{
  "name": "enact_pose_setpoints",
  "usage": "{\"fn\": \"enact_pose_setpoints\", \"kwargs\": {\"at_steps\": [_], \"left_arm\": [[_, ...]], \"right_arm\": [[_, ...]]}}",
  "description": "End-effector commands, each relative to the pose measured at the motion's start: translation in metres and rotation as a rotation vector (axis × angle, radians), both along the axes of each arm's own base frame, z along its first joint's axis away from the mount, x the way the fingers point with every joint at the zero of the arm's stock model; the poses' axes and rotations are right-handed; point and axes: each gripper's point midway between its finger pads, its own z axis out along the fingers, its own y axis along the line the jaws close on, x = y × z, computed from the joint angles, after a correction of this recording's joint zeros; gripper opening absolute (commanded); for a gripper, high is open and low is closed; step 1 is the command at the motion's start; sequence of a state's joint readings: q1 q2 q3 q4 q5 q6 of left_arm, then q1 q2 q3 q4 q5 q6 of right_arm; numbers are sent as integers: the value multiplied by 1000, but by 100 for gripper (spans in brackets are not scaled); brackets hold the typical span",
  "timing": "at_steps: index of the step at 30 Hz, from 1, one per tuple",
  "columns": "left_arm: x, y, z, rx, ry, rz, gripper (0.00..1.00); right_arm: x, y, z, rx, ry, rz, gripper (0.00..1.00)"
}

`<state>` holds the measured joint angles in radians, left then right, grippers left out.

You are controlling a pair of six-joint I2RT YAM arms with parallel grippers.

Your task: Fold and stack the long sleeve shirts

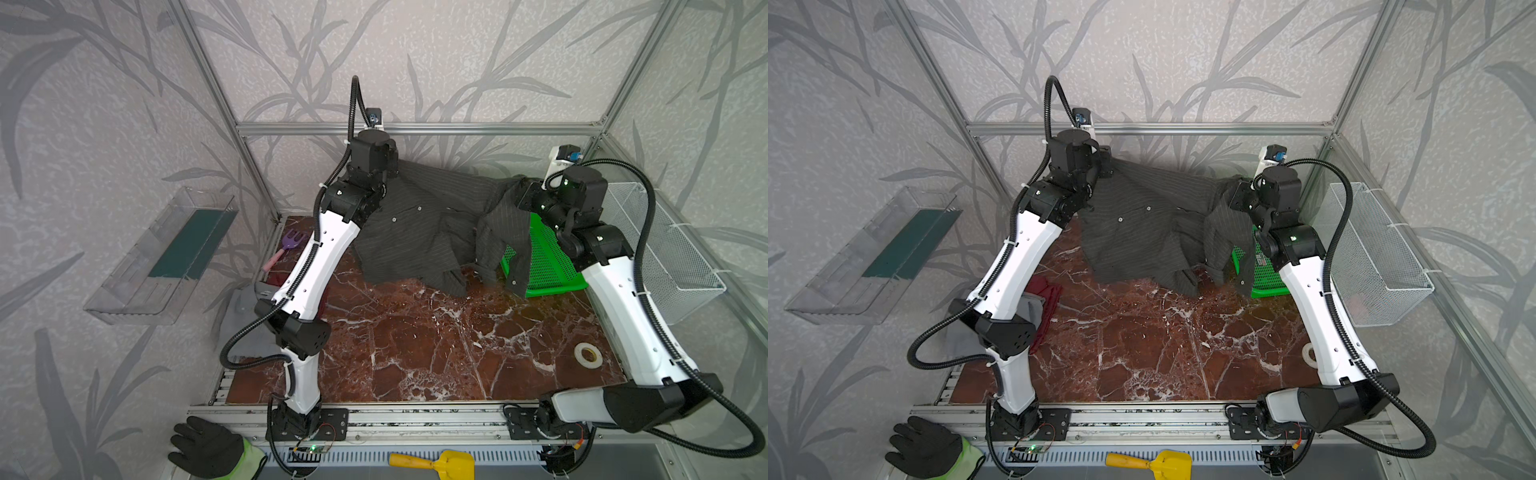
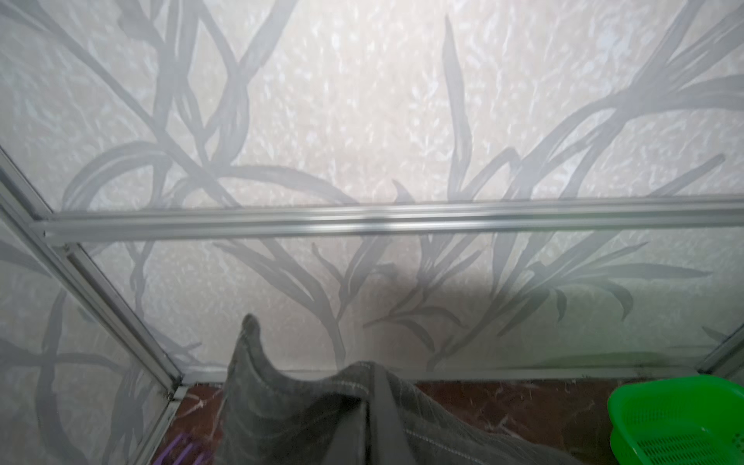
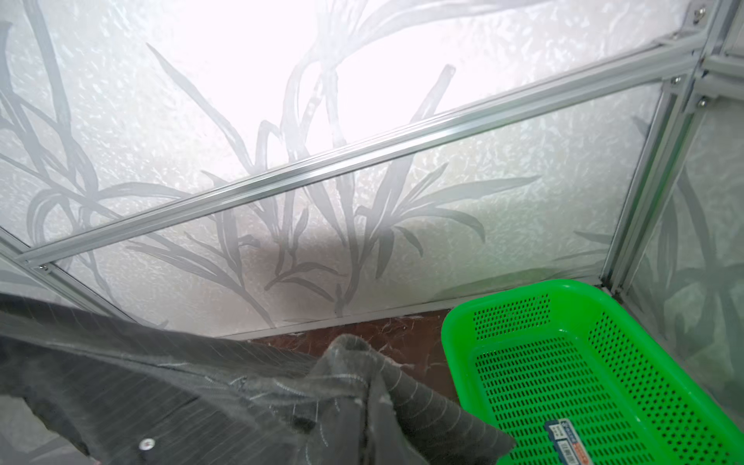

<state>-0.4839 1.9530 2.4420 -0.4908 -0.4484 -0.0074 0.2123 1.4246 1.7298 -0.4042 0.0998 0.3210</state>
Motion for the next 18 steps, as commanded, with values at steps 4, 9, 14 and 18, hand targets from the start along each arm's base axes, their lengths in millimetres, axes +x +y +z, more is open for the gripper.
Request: {"fn": "enact_pose_setpoints", "kwargs": {"at_steps": [4,9,14,18], "left_arm": [[-25,19,51,148,-144,65,0],[-63,12,38,207,-202,77,0],[-118,16,-19,169,-184,83,0],[-155,32,-86,112,-81,134,0]], "right_arm": [[-24,-27,26,-119,-45,-97,0],[-63,-31,23,-22,-104,-101,0],[-107,-30,-19,-17,9,-83,0],[-148,-24,-80,-42,161,-32,0]]}}
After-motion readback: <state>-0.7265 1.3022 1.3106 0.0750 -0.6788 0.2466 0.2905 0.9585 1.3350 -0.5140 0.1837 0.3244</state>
